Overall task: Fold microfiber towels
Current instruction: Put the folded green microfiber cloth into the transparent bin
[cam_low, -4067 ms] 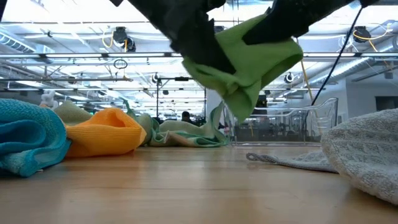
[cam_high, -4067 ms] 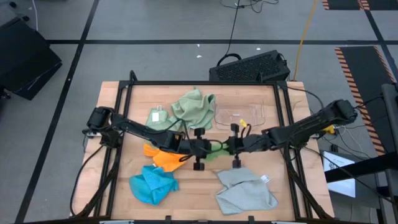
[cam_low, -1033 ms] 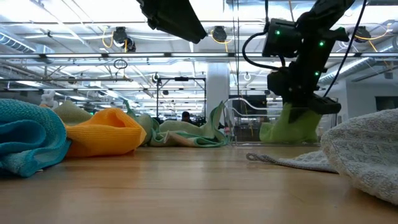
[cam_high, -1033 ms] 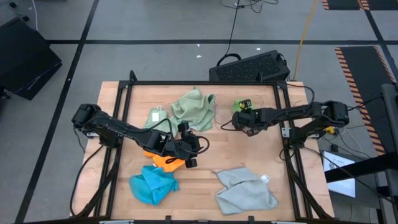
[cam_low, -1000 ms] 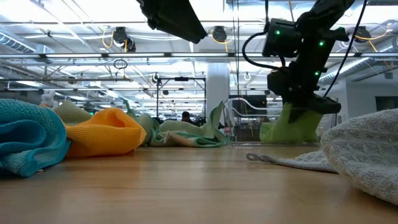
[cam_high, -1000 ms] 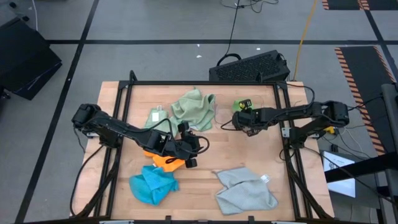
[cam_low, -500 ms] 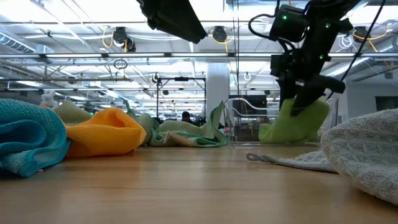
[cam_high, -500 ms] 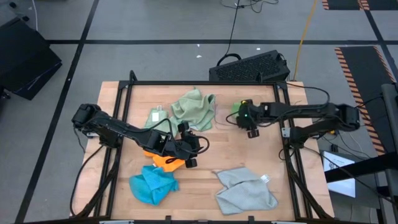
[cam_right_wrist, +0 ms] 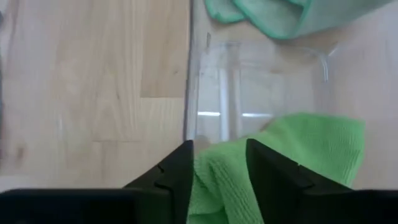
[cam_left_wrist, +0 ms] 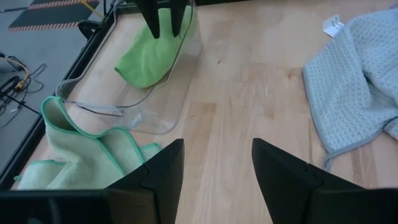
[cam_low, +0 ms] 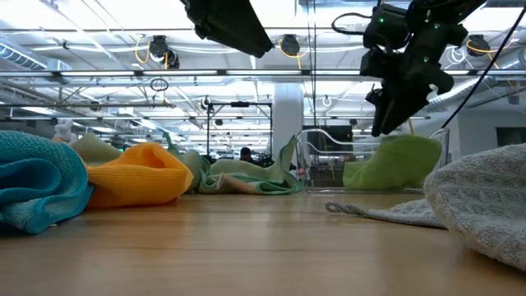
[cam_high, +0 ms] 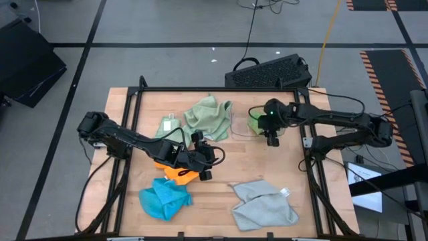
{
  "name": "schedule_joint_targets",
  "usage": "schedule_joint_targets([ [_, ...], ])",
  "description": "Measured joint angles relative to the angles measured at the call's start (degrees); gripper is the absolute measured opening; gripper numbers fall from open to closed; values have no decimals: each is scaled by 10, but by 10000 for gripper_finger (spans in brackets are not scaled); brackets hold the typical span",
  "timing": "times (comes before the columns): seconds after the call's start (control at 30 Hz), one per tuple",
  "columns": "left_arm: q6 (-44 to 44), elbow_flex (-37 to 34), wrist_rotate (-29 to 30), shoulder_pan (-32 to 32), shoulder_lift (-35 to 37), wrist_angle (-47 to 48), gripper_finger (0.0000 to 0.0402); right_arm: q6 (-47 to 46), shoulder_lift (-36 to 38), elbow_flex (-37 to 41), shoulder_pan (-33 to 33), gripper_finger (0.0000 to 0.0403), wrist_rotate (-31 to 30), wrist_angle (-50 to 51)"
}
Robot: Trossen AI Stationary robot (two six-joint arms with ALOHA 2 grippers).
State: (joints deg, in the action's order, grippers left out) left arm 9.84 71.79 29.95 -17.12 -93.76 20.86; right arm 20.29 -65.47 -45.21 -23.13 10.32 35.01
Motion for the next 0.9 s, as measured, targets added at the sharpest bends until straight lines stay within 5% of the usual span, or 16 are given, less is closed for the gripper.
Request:
schedule_joint_targets([
  [0.33,-3,0,-2,1,0,-1,191,-52,-41,0,-49,6,33,25],
  [0.67,-1,0,-1,1,0,-3,191,-74,-144,0,-62,15,34,21],
  [0.9,4,0,-9,1,0,3,191,-83,-110,-9,-62,29,30,49],
])
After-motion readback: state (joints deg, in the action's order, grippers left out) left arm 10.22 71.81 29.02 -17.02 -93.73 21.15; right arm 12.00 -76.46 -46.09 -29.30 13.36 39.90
